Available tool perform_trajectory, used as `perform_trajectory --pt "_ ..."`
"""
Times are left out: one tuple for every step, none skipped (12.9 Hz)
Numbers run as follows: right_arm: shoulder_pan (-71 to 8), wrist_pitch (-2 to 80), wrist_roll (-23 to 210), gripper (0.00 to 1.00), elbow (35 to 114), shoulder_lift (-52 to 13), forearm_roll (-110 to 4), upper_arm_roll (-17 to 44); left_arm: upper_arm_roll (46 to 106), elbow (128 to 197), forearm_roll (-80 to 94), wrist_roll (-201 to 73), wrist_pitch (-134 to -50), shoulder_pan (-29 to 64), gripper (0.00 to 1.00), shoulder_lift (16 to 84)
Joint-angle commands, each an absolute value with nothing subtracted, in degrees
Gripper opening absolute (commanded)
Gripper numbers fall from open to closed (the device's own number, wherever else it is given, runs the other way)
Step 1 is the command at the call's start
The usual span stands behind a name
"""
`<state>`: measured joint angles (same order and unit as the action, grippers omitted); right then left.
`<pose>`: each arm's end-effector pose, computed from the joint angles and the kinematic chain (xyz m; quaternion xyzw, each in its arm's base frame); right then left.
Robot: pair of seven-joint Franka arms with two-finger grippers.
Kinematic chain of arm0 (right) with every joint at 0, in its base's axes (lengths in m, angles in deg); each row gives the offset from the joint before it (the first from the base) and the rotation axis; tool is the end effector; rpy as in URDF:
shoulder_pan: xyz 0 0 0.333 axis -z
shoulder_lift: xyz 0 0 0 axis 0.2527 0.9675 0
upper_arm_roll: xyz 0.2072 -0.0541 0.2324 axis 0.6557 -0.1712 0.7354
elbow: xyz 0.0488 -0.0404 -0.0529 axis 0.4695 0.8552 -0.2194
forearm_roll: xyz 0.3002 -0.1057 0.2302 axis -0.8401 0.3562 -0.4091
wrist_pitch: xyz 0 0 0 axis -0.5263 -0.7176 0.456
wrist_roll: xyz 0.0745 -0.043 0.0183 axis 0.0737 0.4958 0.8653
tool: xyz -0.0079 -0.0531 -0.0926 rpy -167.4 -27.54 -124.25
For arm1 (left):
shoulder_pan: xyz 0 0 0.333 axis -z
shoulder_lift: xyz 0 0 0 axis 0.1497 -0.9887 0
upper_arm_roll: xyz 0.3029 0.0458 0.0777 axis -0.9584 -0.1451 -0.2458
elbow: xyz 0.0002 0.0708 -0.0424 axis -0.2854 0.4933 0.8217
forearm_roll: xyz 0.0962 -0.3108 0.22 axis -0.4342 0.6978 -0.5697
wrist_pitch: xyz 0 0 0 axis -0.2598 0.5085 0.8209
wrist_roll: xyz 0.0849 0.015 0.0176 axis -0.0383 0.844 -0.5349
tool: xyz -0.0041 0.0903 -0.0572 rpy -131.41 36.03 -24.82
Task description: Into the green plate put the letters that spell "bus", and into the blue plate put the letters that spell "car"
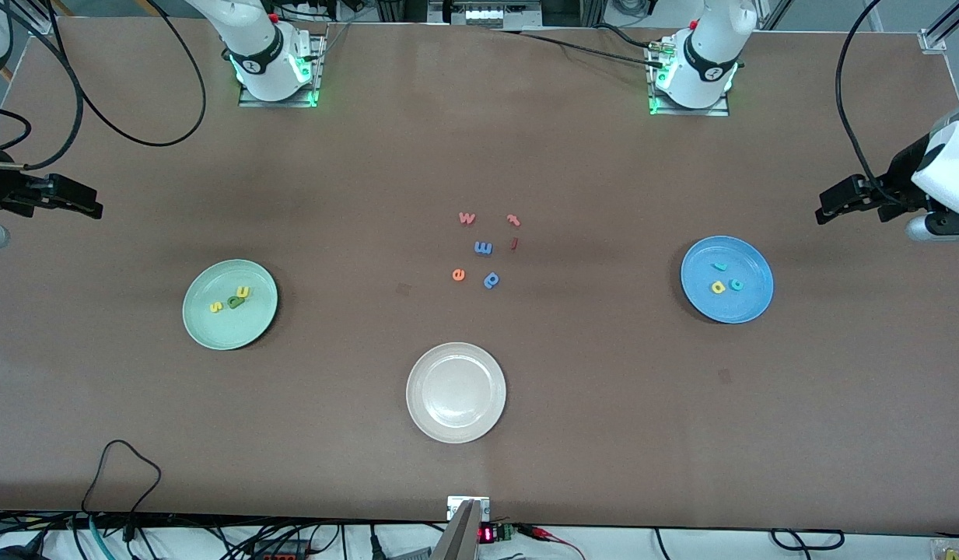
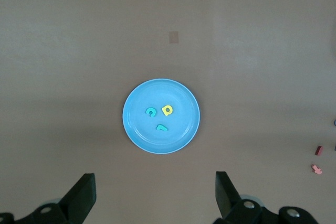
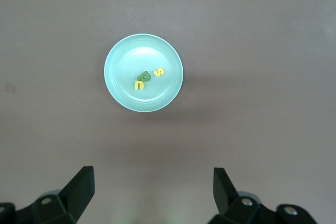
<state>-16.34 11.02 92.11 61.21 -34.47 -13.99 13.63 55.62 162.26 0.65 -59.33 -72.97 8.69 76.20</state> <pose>0.5894 -0.0369 0.5772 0.9982 0.0035 -0.0566 0.0210 0.5572 0.0182 0.5628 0.9991 0.0360 -0.0127 0.0206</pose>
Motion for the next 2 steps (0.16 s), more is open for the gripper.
perform_trajectory --pt "-16.4 9.7 94.1 1.00 59.4 -33.2 -14.7 13.1 56.0 163.5 -0.4 -58.6 -71.4 8.5 1.00 78.2" --pt "-16.4 9.6 94.1 1.00 59.4 -33.2 -14.7 13.1 56.4 163.4 -1.2 -58.7 -71.4 8.6 1.00 78.1"
